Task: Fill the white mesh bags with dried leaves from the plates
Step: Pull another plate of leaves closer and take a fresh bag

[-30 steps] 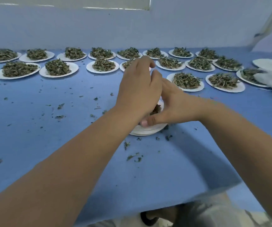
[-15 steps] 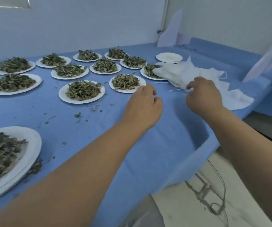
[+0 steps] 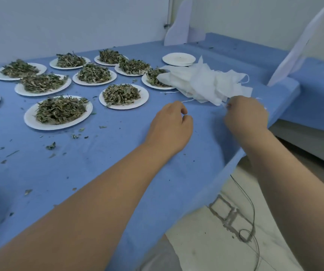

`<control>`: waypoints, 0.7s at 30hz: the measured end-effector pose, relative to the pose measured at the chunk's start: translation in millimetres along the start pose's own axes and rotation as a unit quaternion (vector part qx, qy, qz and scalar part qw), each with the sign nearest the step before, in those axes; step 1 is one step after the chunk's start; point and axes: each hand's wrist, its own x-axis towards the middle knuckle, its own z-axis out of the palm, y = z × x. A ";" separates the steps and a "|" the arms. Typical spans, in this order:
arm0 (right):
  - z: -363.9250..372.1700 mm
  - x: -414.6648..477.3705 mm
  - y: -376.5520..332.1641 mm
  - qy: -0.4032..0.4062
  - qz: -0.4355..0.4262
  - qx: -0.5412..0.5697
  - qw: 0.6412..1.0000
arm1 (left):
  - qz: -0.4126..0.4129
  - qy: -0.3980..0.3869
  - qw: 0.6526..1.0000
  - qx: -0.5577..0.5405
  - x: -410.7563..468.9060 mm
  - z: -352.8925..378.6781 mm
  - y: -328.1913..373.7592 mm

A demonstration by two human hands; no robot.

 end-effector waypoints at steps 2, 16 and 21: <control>-12.5 -29.1 -32.6 0.069 -0.093 0.018 0.993 | -0.099 0.009 0.990 -0.103 2.0 -12.5 2.7; -59.1 -200.0 -247.8 0.161 -0.589 0.321 0.724 | -0.181 0.078 0.839 -0.507 -129.5 -271.1 -73.9; -76.6 -255.9 -311.3 0.081 -0.675 0.372 0.632 | -0.200 0.245 0.896 -0.311 -194.1 -328.3 -103.2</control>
